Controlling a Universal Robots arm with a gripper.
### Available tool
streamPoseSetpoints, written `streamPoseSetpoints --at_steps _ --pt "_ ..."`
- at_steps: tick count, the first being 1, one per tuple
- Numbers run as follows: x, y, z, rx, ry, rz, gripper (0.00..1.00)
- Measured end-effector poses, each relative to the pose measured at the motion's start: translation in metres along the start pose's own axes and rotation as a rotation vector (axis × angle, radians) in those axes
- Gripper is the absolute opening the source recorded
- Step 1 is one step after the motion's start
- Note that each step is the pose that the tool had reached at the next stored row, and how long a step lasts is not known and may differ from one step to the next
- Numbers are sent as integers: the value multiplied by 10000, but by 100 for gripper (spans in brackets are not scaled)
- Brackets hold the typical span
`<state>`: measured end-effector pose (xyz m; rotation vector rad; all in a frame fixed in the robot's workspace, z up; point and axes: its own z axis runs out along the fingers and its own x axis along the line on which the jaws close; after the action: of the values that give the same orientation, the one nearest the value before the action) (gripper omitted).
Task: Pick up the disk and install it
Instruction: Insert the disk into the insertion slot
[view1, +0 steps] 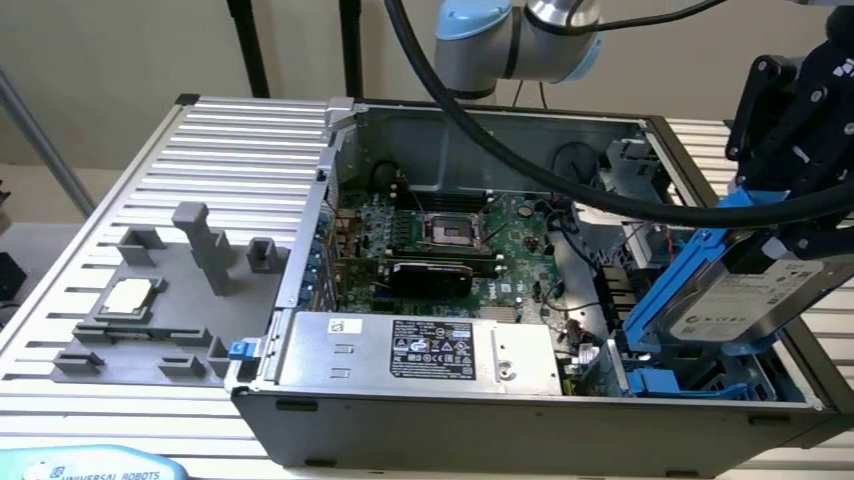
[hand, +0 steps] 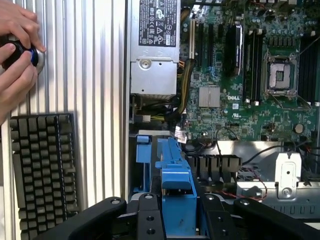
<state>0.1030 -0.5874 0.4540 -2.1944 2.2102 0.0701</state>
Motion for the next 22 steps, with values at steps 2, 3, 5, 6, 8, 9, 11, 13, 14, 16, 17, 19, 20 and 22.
streamPoseSetpoints --at_steps 2,3,5,6,8,9,11,13,14,16,17,19,20,22 --pt "4 0 24 0 1 0 33" --pt "4 -1 34 0 1 0 33" --pt "5 -1 48 0 1 0 33" --pt "6 -1 55 0 0 0 33" --pt "7 -1 68 0 0 -1 33" --pt "7 -1 75 0 0 0 33" --pt "8 -2 87 0 0 -1 33" --pt "9 -2 98 0 1 0 33" --pt "10 -2 104 1 0 -1 33" --pt "11 -3 114 1 1 -1 33" --pt "11 -3 119 1 0 -2 33" --pt "12 -5 127 1 0 -1 33" --pt "12 -6 131 1 -1 -1 33" --pt "13 -8 135 1 0 -1 33"
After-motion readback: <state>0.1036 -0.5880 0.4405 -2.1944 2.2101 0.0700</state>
